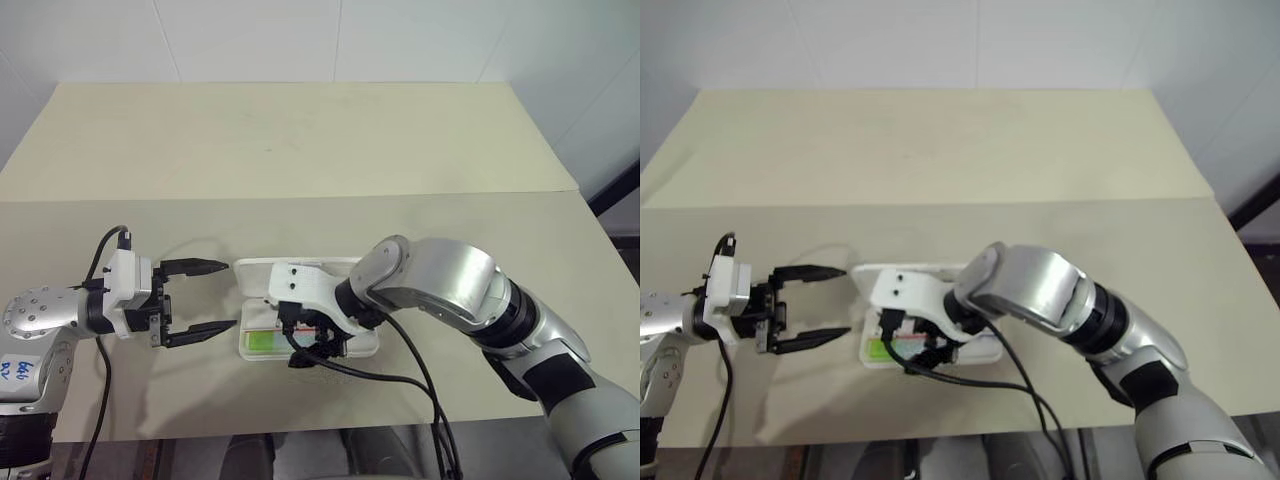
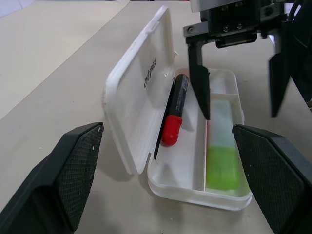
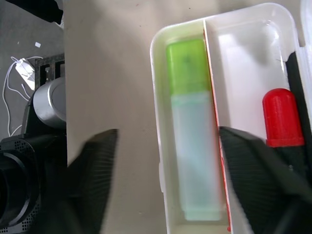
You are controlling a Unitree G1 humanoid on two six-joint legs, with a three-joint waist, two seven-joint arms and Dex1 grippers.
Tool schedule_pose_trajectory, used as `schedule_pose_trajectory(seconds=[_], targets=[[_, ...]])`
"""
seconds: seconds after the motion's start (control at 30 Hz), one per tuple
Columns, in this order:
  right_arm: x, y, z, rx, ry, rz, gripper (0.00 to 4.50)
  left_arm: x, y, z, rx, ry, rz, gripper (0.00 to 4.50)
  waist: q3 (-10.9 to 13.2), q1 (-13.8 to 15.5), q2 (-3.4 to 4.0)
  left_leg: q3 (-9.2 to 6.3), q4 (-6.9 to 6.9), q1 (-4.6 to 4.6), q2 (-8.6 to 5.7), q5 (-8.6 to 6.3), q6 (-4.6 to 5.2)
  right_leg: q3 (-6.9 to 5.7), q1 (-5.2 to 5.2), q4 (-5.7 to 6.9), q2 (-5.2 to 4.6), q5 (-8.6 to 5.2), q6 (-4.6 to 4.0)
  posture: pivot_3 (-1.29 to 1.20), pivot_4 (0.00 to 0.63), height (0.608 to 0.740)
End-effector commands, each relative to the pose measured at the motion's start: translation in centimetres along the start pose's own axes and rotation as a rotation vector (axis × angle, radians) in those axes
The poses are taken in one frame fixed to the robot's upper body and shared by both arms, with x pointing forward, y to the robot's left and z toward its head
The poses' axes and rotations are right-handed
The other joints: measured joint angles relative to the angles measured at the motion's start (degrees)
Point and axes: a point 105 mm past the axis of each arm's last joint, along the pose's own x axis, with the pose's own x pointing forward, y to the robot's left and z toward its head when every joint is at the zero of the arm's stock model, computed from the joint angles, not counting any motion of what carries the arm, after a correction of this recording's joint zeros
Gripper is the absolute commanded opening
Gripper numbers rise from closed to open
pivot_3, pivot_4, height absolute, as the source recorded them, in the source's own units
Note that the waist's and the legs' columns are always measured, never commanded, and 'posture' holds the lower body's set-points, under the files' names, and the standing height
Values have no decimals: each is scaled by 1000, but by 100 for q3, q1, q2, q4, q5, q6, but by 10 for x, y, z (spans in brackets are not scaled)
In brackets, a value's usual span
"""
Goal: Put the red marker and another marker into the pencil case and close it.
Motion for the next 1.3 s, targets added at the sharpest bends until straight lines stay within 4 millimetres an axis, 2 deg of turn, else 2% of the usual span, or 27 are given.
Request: schedule_pose_trajectory(seconds=[0.03, 0.1, 0.23, 0.5, 0.67, 0.77, 0.87, 1.0, 1.13, 1.3], targets=[[-2, 2, 6, -21, -33, 11, 4478, -2, 0, 8, 45, -3, 8, 4500, 0, 0, 0, 0, 0, 0, 0, 0, 0, 0, 0, 0, 0, 0, 0, 0, 150, 740], [-4, 1, 6, -26, -40, 5, 4478, -2, 1, 8, 45, -5, 9, 4500, 0, -1, 0, 0, 0, 0, 0, 0, 0, 0, 0, 0, 0, 0, 0, 0, 150, 740], [-23, -5, -5, -31, -61, -3, 4478, 2, -1, 8, 44, -19, 3, 4500, 0, 17, 0, 0, 0, -1, -1, 0, 0, 0, 2, -5, -2, 0, 0, 0, 150, 740], [-75, 0, -68, -60, 29, 33, 4478, 5, 1, 7, 44, -34, -14, 4500, 0, 70, 0, 0, -4, -4, -6, -5, 5, -3, 6, -26, -6, -1, 3, 0, 150, 740], [-98, -3, -92, -97, 77, 24, 4478, 8, 3, 6, 48, -40, -25, 4500, 0, 28, 0, 2, 0, 1, -2, -6, 6, 0, 7, -21, 0, -1, 3, 0, 150, 740], [-109, -18, -105, -99, 122, -40, 4478, 10, 3, 6, 52, -44, -34, 4500, 0, 28, 0, 4, 7, 2, -2, -6, 6, 3, 10, -19, 0, 0, 5, 0, 150, 740], [-121, -54, -126, -36, 204, -216, 4478, 12, 3, 7, 55, -47, -39, 4500, 0, 42, -1, 6, 12, 2, -4, -6, 6, 7, 11, -19, -4, 2, 9, 0, 150, 740], [-136, -94, -137, 92, 168, -413, 4478, 14, 2, 7, 56, -52, -44, 4500, 0, 43, 0, 9, 13, 2, -7, -5, 5, 10, 11, -18, -7, 3, 9, 0, 150, 740], [-140, -107, -145, 179, 150, -491, 4478, 14, 2, 7, 54, -52, -47, 4500, 2, 63, 2, 8, 5, 2, -5, -5, 4, 10, 4, -14, -4, 2, 7, 0, 150, 740], [-139, -112, -138, 313, 40, -541, 4478, 14, 5, 7, 55, -50, -51, 4500, 3, 81, 5, 8, 7, 1, -4, -4, 4, 9, 5, -11, -2, 1, 6, 0, 150, 740]])
